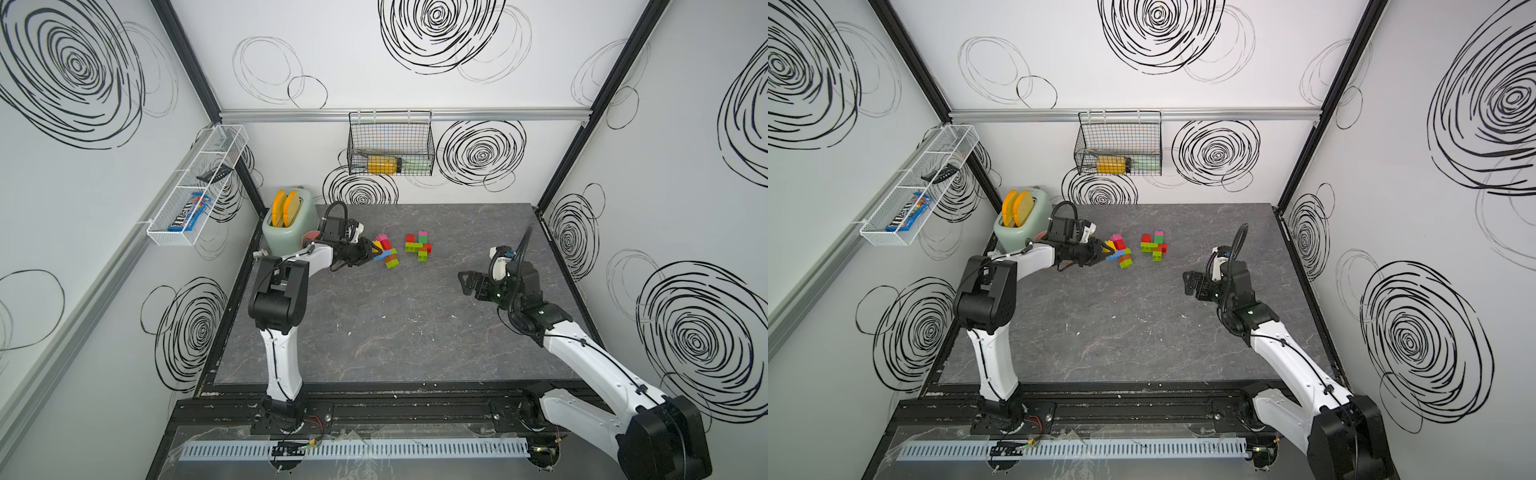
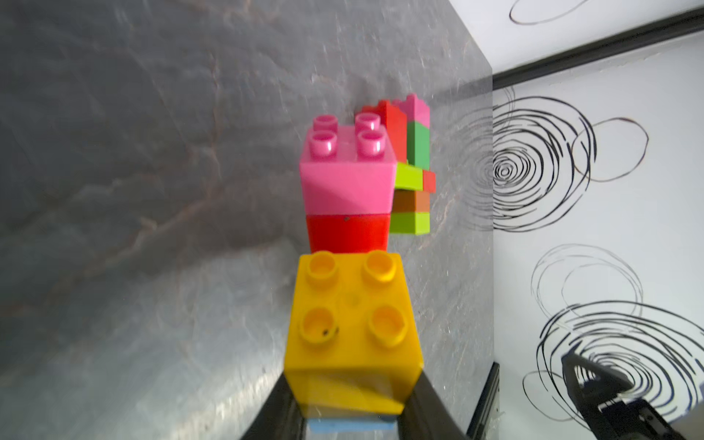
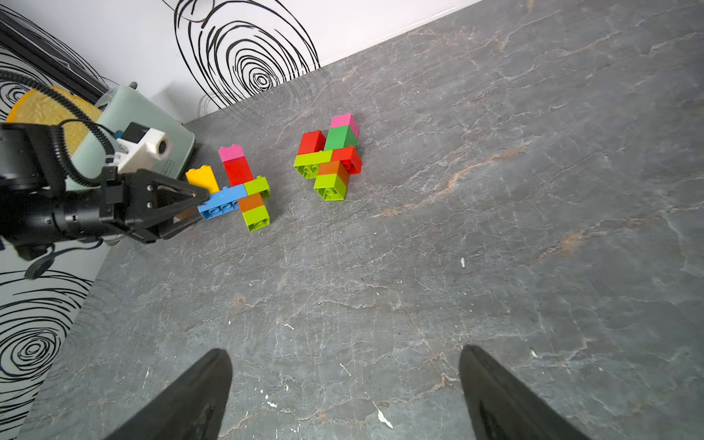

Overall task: Assemble the number 4 with lego
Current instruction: Place the lego brick at the center of the board.

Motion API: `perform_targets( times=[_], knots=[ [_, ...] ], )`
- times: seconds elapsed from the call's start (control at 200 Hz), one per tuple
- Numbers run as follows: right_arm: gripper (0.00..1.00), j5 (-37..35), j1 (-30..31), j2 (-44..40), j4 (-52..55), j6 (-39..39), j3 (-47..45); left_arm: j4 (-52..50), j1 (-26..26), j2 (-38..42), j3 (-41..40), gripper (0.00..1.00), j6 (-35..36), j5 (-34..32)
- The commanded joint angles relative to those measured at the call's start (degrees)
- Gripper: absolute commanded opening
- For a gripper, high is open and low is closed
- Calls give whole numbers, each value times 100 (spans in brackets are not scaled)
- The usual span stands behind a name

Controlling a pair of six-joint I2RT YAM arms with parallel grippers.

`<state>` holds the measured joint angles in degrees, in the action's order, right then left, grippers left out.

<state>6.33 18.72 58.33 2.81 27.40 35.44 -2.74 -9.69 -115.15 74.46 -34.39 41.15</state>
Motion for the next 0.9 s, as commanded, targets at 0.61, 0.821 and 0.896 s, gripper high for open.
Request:
perform_targets(
  times=[0.61,0.821,0.896],
  knots=[
    [97,237,-41,-208,6,-39,-286,3423,84,815,-2888,27,-1748,809],
    [97,185,-52,-186,53,-94,-215,4255,237,570,-3044,35,-2313,945],
    [97,186,-48,-173,59,-97,-197,4549,278,491,-3111,36,-2515,986]
  ],
)
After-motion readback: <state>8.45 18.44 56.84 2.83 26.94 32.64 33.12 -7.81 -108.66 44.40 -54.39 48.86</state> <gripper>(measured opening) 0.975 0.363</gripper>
